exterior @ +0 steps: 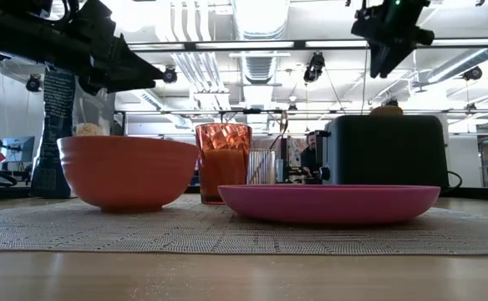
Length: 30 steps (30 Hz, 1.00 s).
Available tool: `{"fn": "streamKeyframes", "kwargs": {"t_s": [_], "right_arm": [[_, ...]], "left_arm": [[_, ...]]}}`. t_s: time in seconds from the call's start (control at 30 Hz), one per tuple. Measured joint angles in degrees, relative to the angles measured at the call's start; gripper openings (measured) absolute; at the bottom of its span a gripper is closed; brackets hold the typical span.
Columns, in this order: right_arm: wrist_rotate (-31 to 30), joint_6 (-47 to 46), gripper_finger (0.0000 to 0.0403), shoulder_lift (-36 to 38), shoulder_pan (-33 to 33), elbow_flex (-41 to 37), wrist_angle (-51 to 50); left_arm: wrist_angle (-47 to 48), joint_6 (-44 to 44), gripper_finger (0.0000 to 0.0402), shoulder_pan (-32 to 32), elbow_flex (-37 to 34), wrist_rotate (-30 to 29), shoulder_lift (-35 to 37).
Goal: Arrange a breakfast setting
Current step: Put the brown bagel from the toaster on the pink plate
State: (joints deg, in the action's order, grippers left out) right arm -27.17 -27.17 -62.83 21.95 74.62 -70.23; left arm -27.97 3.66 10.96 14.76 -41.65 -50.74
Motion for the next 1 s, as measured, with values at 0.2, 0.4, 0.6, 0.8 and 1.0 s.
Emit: {"fn": "streamKeyframes", "kwargs": {"t_s": [0.2, 0.4, 0.6, 0.8, 1.0], "right_arm": [[7.6, 7.5, 0.0163, -5.8, 7.8, 5.0, -5.0], [6.0, 14.7, 0.0194, -11.8, 12.0, 8.8, -12.1], [0.4, 21.2, 0.0194, -15.8, 12.1, 10.6, -13.7], [0.2, 25.8, 0.0183, -18.7, 13.5, 10.5, -13.9], [0.1, 27.3, 0.0173, -20.2, 16.1, 10.5, -13.8]], "left_arm": [[0.0, 0.0, 0.0235, 0.0, 0.1, 0.8, 0.0], [0.0, 0.0, 0.0229, 0.1, 0.1, 2.2, 0.0], [-0.2, 0.2, 0.0225, 0.1, 0.1, 2.3, 0.0], [-0.4, 0.4, 0.0223, 0.1, 0.1, 3.5, 0.0], [-0.4, 0.5, 0.0223, 0.1, 0.1, 3.7, 0.0]]}}
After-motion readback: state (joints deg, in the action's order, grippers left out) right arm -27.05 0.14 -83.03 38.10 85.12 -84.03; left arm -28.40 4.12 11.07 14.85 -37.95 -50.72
